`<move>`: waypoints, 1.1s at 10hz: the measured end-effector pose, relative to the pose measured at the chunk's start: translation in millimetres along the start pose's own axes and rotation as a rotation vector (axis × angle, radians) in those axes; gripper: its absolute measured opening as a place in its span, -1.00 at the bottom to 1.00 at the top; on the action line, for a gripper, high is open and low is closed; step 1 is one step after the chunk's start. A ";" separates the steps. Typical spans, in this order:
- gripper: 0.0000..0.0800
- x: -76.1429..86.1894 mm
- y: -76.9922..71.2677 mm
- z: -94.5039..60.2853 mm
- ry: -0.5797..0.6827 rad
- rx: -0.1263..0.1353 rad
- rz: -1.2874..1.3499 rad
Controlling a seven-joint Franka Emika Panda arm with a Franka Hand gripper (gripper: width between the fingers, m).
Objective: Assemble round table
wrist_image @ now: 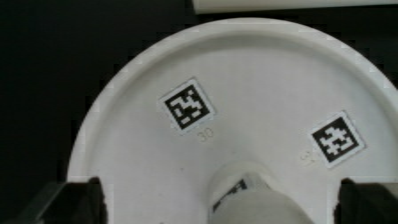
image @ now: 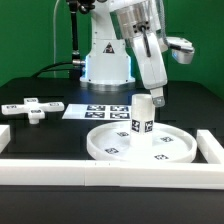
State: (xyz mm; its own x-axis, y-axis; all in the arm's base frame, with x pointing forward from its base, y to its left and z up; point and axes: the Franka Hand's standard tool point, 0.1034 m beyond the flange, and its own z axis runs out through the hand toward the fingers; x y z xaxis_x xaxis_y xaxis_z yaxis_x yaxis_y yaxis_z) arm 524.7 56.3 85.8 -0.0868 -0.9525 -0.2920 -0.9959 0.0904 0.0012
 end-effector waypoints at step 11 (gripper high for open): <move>0.62 -1.1 14.7 2.0 0.045 -0.109 -0.948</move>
Offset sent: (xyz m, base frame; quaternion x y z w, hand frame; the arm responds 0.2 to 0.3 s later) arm -0.0178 0.0029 0.0079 -0.0400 -0.0446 -0.2488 0.9667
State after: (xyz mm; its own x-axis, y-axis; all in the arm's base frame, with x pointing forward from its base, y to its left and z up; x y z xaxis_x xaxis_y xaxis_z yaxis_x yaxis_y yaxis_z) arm 510.3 59.2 84.2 0.7590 -0.6258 -0.1797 -0.6487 -0.7503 -0.1272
